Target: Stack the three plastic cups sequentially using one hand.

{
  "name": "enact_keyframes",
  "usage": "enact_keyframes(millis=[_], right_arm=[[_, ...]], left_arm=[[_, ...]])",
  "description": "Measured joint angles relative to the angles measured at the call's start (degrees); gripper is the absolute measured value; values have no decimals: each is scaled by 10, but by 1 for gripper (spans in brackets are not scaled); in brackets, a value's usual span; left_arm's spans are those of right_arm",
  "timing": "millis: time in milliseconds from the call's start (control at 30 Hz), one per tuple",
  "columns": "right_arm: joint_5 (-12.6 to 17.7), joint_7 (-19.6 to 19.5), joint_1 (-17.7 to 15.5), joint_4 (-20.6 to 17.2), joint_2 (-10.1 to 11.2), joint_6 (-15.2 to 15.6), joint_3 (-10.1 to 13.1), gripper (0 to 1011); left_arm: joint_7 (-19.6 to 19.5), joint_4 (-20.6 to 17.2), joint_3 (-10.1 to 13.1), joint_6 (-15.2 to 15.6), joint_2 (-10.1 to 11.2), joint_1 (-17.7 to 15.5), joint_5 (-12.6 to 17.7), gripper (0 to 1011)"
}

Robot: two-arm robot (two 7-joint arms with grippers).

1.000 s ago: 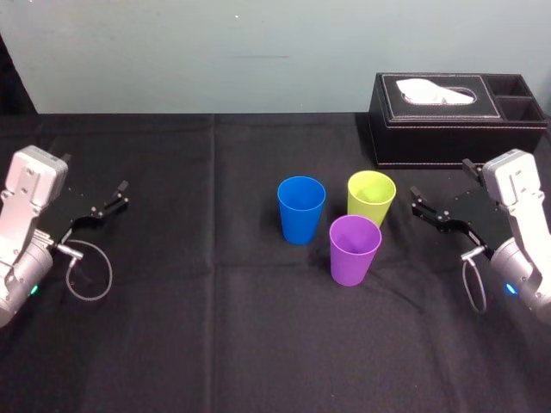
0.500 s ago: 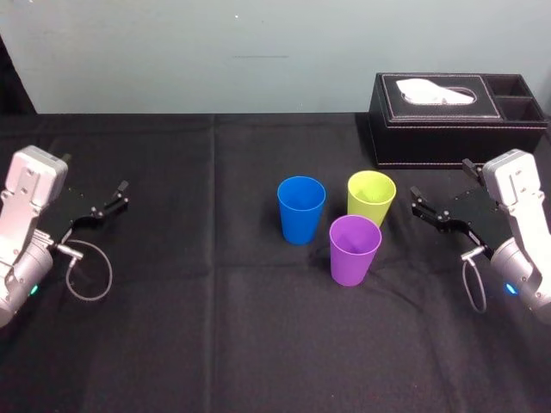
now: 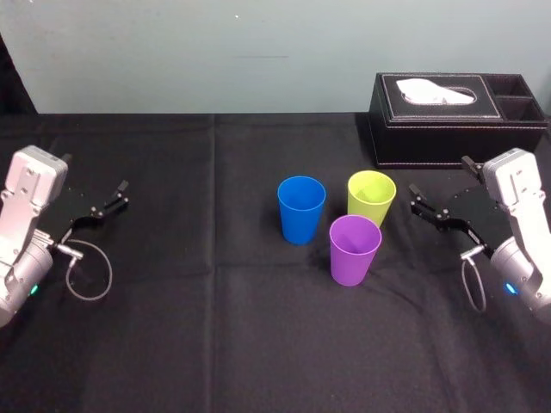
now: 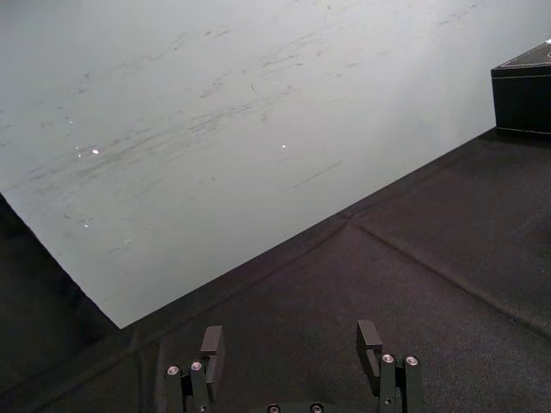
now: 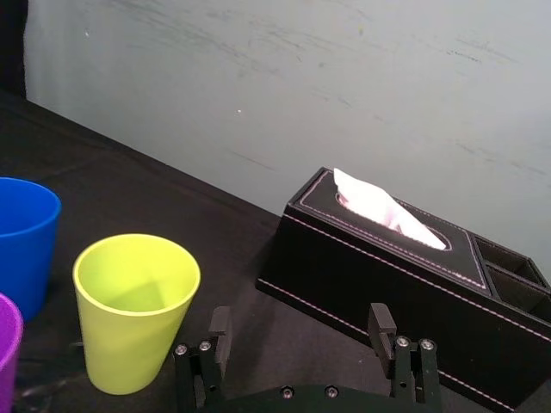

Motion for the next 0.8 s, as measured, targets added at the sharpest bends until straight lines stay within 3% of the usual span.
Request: enact_keyframes(millis=[67,200,500,800], right_arm=[[0,0,-3,-4,1,1,2,1003],[8,2,-34,-47,14,16,19,1003],[41,6,-129,-157,51,46,62,1003],[46,12,-194,-227,66,82,73,1003]], left_arm=[[0,0,0,0,0,0,0,1011],[0,0,0,0,0,0,0,1011],[0,0,0,0,0,0,0,1011],[0,0,0,0,0,0,0,1011]])
